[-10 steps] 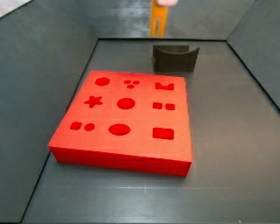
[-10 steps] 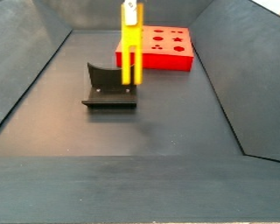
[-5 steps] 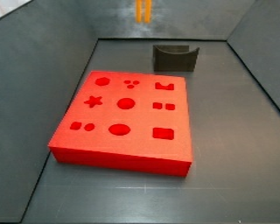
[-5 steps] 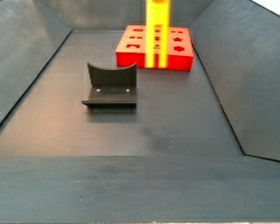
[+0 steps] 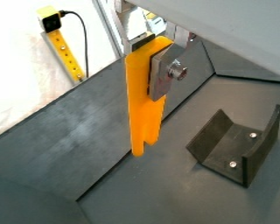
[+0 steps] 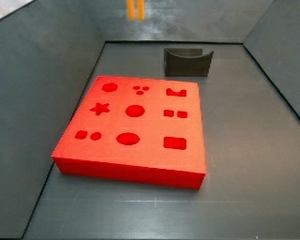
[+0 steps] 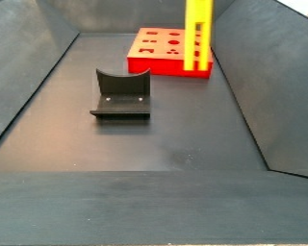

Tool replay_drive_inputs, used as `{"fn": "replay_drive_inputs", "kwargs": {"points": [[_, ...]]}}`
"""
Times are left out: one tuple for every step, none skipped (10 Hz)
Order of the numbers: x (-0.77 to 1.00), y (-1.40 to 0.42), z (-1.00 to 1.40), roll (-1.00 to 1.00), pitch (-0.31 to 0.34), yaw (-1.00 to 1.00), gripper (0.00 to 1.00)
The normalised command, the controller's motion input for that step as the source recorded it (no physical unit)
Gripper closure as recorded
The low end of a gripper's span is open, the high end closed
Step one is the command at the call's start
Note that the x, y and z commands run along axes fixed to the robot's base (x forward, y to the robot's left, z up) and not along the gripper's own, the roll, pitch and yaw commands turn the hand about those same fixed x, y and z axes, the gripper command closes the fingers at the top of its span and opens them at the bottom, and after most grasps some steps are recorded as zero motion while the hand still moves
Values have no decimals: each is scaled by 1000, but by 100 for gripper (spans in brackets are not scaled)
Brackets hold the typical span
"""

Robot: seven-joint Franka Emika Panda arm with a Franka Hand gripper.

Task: Pick up the square-circle object. Move up. Place the square-circle object on the fixture. Regrasp the square-circle object. Rotate the square-circle object. Move to above the board. Insert the square-circle object.
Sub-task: Rotate the square-circle object.

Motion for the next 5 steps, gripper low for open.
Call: {"fn": "replay_drive_inputs", "kwargs": {"points": [[0,0,0,-976,-36,-1000,100],[93,4,-2,-983,-25,-1000,100],[63,52,15,-1000,36,-975,100],[13,9,17,-1000,71,-975,100],[-26,7,24,-1000,109,-958,100]]}}
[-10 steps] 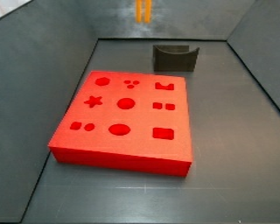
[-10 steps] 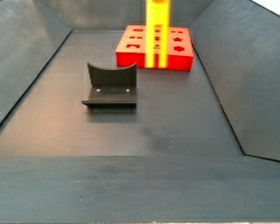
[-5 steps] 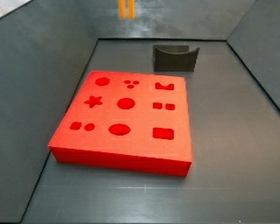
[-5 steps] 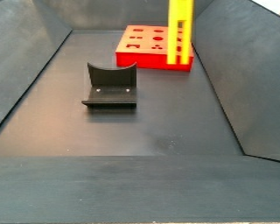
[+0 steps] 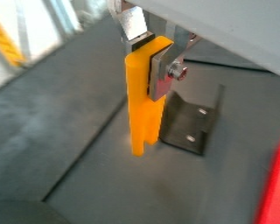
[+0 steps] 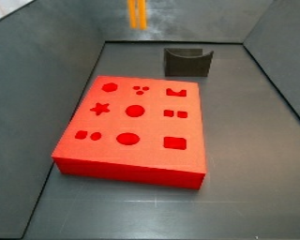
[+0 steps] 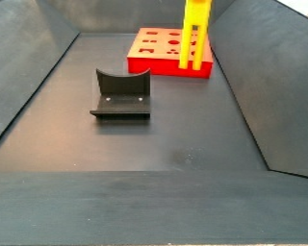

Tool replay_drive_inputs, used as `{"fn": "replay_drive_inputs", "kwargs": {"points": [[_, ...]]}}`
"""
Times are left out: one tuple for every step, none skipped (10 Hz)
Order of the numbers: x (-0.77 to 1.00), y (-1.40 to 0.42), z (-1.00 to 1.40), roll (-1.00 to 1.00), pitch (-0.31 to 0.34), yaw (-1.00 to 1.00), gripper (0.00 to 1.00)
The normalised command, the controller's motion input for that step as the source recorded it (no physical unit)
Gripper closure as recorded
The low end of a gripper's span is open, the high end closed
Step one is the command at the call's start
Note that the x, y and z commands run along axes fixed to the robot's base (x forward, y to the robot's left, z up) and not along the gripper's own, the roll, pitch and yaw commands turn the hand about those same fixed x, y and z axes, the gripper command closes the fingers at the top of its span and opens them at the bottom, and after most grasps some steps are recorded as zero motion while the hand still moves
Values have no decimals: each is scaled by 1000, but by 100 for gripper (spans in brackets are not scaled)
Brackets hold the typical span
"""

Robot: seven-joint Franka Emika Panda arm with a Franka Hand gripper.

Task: Pick up the square-circle object. Move up. Place the square-circle object on the fixture. Regrasp the square-circle object. Rotate the square-circle object. Move to above the board. Insert the square-circle object.
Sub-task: Rotate the square-circle object.

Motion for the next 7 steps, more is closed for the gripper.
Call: {"fn": "replay_drive_inputs", "kwargs": {"points": [[-29,17,27,-940,113,-871,100],[-9,19,29,-640,85,-537,100],[5,5,34,-370,75,-277,100],[13,4,35,-233,72,-144,100],[-146,26,0,-57,23,-1000,100],[-136,30,-12,-46,16,-1000,100],[-108,26,9,-51,10,-1000,100]]}}
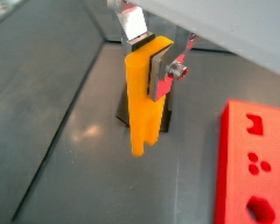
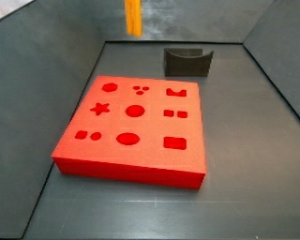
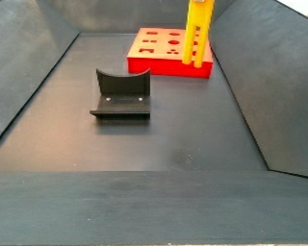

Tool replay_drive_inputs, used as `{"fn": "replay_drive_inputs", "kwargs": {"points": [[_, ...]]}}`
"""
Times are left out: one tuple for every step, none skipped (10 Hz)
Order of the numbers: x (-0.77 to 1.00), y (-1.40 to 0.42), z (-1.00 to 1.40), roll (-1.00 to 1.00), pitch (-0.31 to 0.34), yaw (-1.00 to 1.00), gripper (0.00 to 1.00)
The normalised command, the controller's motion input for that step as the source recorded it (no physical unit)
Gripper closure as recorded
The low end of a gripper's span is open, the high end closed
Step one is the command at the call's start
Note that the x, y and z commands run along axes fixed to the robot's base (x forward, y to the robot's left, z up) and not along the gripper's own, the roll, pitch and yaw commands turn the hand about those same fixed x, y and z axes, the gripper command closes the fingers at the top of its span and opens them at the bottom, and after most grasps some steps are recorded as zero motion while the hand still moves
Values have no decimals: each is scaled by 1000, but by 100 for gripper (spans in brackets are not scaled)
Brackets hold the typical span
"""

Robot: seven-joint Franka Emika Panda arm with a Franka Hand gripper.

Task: Pick up the square-circle object. Move up. Place the square-circle object on the fixture. Regrasp the square-circle object. Rotate the square-circle object. Move to above the board. Insert the square-circle object.
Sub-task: Rotate the square-circle object.

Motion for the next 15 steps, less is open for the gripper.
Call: {"fn": "replay_drive_inputs", "kwargs": {"points": [[-87,19,23,-56,7,-1000,100],[-69,17,23,-67,8,-1000,100],[-55,16,23,-77,8,-1000,100],[-51,15,24,-85,8,-1000,100],[-46,15,27,-107,9,-1000,100],[-45,15,28,-129,10,-1000,100],[-43,15,30,-143,11,-771,100],[-42,14,31,-143,10,-619,100],[-40,14,32,-143,9,-304,100],[-39,14,33,-143,9,-207,100],[0,0,0,-101,6,-1000,100],[0,3,0,-114,6,-1000,100],[0,4,0,-143,8,-993,100],[0,5,1,-143,8,-817,100],[0,7,1,-143,8,-493,100]]}}
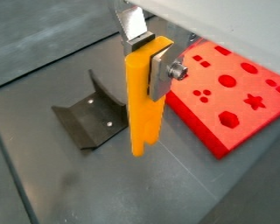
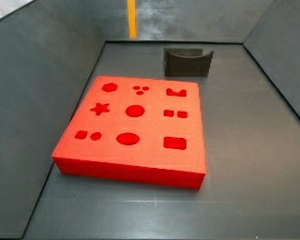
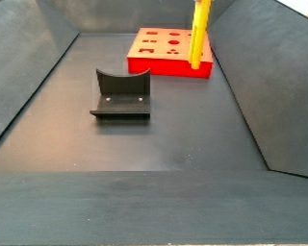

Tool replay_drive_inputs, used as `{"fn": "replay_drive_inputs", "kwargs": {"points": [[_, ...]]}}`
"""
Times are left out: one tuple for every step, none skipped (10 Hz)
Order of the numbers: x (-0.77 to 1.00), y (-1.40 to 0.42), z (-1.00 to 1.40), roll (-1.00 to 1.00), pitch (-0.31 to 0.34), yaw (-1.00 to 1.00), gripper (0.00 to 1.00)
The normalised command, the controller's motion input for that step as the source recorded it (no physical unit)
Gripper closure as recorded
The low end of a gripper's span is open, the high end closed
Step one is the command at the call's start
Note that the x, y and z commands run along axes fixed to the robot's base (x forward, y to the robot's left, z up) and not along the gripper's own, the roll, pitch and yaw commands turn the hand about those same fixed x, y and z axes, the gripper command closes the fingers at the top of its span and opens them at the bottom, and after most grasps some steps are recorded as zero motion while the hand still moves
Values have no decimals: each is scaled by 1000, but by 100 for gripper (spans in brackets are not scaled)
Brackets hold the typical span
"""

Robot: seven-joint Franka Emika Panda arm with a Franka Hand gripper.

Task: Pick up the square-circle object. Move up. Place the square-circle object on the fixture. Regrasp the square-circle object. Rotate the square-circle object. Move to above the board. Insert the square-circle object.
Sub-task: Rotate the square-circle object.

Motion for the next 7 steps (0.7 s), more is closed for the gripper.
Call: {"fn": "replay_drive_inputs", "kwargs": {"points": [[0,7,1,-143,8,-374,100],[0,0,-1000,-342,7,-193,100],[2,1,-1000,-340,1,-152,100],[14,11,-1000,-304,-31,-107,100],[1,16,-1000,-251,-62,-76,100],[-5,21,-1000,-219,-80,-66,100],[-6,30,-1000,-191,-83,-62,100]]}}
